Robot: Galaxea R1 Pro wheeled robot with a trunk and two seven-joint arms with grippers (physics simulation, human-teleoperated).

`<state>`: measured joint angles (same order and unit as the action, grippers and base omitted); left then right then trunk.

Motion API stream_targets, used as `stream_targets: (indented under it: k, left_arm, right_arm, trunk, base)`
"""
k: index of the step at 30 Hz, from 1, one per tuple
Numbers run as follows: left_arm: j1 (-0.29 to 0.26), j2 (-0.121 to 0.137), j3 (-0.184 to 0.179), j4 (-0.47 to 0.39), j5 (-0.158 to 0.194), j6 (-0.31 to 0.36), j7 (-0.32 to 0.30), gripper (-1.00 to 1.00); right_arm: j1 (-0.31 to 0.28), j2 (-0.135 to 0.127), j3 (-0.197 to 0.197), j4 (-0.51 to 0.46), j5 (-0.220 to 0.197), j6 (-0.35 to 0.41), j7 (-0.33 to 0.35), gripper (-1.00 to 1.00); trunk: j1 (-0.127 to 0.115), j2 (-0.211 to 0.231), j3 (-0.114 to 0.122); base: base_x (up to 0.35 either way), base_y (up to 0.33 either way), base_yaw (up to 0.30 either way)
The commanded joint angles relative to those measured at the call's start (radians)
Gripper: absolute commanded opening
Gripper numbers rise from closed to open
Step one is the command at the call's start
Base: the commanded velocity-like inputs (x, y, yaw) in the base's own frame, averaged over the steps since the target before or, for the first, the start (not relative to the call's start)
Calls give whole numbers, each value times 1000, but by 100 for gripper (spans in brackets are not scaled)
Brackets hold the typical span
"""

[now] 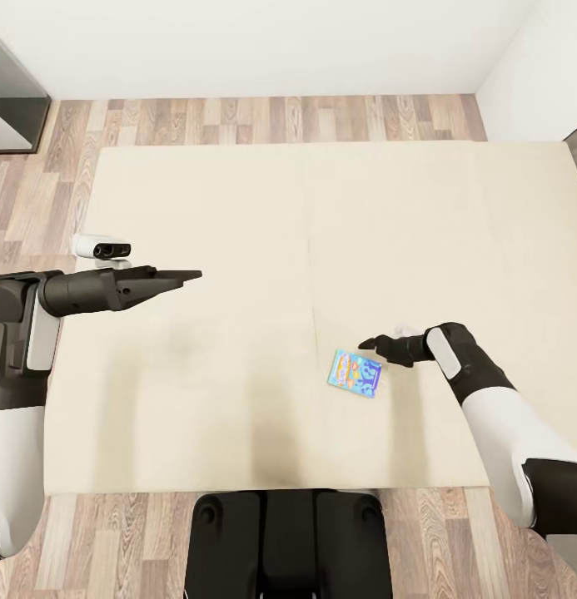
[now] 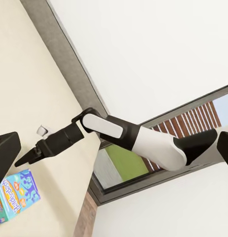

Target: Put all the toys in the child's room - the three board games (two on the bed and one on the table), the two jigsaw puzzles on the table, and the tennis ball on the table - inside the toy box on the table in the child's room.

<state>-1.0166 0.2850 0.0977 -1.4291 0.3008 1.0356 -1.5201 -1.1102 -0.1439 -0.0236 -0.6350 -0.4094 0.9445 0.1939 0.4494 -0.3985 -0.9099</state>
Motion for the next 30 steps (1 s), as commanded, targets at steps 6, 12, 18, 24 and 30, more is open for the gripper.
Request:
stream_targets:
  k: [6,12,18,24,30]
  left_arm:
    - [0,0,0,0,0,11,-4,100]
    - [0,0,0,-1,1,11,-3,100]
    - [1,0,-1,-1,1,11,-3,100]
    - [1,0,0,-1,0,11,-3,100]
    - [1,0,0,0,1,11,-3,100]
  right_arm:
    - [0,1,-3,17,9,4,9,100]
    - [0,20,22,54,10,4,9,100]
    - [0,32,79,63,9,4,9,100]
    - [0,47,91,64,10,2,9,100]
    - [0,96,94,60,10,1,9,100]
  trunk:
    - [1,-2,-1]
    - [1,-2,-1]
    - [1,-2,-1]
    - [1,-2,-1]
    - [1,-2,-1]
  base:
    - [0,0,0]
    - [0,0,0]
    - [0,0,0]
    - [0,0,0]
    - [0,0,0]
